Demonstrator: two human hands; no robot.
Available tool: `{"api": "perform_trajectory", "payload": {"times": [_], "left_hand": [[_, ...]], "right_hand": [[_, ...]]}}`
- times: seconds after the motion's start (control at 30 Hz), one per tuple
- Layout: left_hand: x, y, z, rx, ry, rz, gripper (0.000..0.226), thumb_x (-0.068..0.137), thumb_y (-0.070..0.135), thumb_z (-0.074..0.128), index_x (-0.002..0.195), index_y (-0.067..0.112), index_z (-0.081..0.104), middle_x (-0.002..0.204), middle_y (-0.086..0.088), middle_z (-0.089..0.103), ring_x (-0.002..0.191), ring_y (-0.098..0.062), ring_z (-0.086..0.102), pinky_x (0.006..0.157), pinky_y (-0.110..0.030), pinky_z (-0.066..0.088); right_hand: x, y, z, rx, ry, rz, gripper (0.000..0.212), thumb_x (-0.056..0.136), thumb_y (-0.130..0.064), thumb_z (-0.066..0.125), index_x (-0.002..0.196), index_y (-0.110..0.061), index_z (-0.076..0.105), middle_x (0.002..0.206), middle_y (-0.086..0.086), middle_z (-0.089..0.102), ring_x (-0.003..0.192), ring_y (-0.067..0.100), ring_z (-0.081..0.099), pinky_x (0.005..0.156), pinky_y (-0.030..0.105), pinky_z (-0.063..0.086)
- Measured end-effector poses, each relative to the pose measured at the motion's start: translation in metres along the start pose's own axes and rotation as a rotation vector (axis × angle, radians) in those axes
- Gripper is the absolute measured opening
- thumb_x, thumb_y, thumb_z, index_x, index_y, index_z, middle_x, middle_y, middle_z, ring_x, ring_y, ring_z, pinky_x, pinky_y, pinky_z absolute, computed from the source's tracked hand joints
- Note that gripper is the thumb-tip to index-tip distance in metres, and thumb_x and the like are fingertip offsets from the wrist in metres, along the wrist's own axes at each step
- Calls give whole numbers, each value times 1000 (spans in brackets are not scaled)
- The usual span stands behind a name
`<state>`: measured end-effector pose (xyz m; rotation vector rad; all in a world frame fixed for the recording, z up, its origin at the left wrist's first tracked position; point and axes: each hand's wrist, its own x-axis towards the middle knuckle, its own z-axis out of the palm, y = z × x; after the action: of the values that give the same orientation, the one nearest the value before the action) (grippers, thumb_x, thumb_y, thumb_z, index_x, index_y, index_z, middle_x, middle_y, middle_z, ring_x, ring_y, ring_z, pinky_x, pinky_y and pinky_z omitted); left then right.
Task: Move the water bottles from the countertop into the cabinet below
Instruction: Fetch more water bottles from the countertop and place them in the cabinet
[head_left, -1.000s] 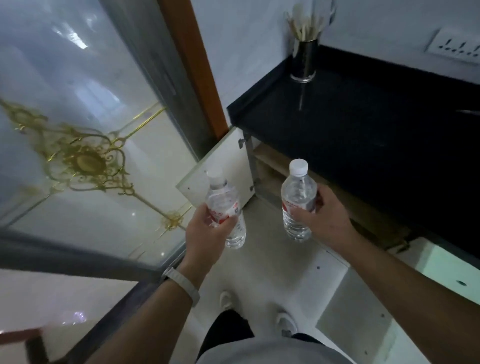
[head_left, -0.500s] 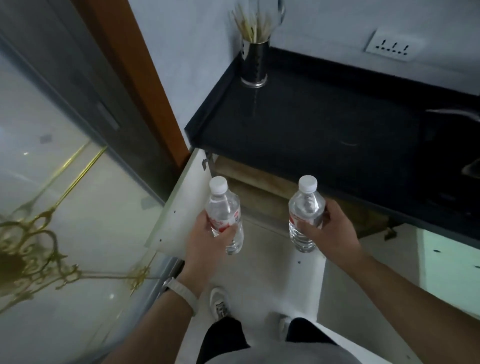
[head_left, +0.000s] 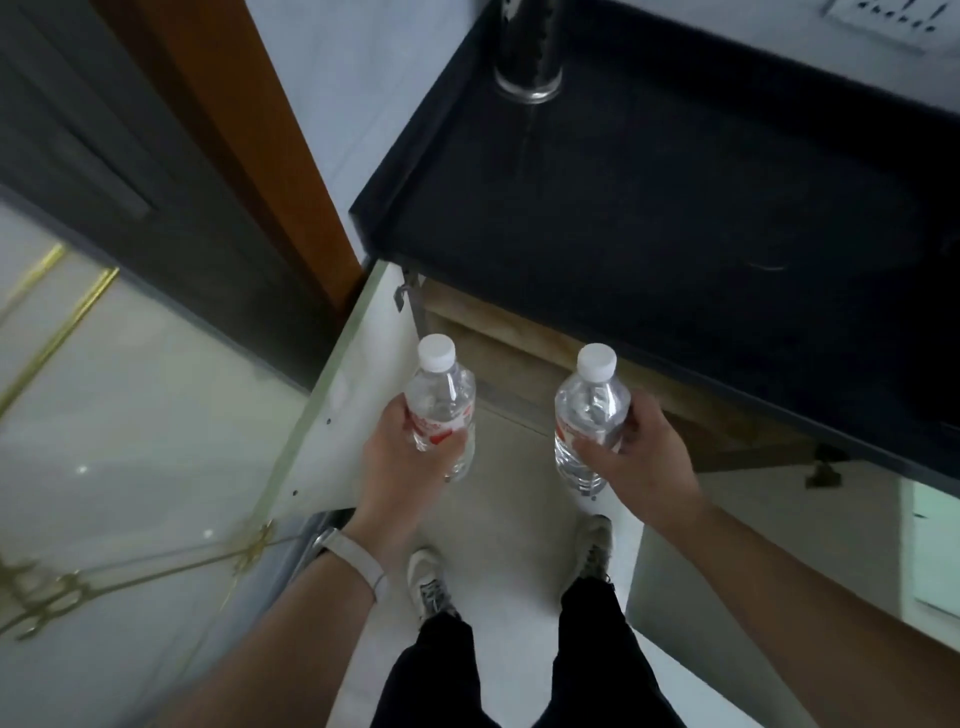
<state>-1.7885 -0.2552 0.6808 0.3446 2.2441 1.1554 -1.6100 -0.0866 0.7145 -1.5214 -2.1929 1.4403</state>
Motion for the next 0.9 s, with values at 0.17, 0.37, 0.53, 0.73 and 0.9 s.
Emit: {"api": "perform_trajectory", "payload": {"times": [0.17, 0.37, 0.53, 0.73, 0.9], "left_hand": [[31, -24, 38, -6, 77, -76, 40, 75, 29, 83, 109, 34, 61, 88, 24, 67, 82, 10, 63, 65, -11, 44], [80, -81, 93, -51, 123, -36, 40, 74, 28, 85, 104, 39, 60, 88, 26, 67, 80, 19, 60, 70, -10, 45], [130, -151, 148, -101, 137, 34, 38, 69, 38, 84, 97, 50, 62, 92, 27, 71, 88, 6, 67, 82, -24, 54], [193, -228, 205, -118, 164, 111, 43, 76, 23, 84, 115, 33, 68, 98, 19, 73, 87, 5, 68, 76, -13, 49], [237, -264, 235, -148, 190, 174, 40, 76, 20, 84, 111, 32, 69, 95, 18, 73, 86, 6, 68, 82, -22, 54]], "right_hand": [[56, 37, 26, -27, -105, -13, 46, 74, -35, 83, 106, -34, 50, 95, -15, 63, 87, 2, 61, 67, 16, 44], [119, 101, 73, 0, -145, -38, 56, 72, -38, 84, 115, -35, 49, 104, -18, 62, 93, 1, 62, 72, 13, 45], [169, 166, 124, 84, -96, -75, 54, 71, -33, 86, 111, -40, 50, 103, -25, 62, 93, -7, 60, 75, 13, 45], [233, 235, 176, 163, -77, -202, 46, 73, -20, 84, 97, -44, 53, 99, -22, 64, 88, -17, 60, 76, 11, 49], [275, 266, 205, 173, -80, -297, 49, 72, -29, 83, 100, -50, 48, 101, -25, 62, 93, -14, 59, 74, 10, 47]]}}
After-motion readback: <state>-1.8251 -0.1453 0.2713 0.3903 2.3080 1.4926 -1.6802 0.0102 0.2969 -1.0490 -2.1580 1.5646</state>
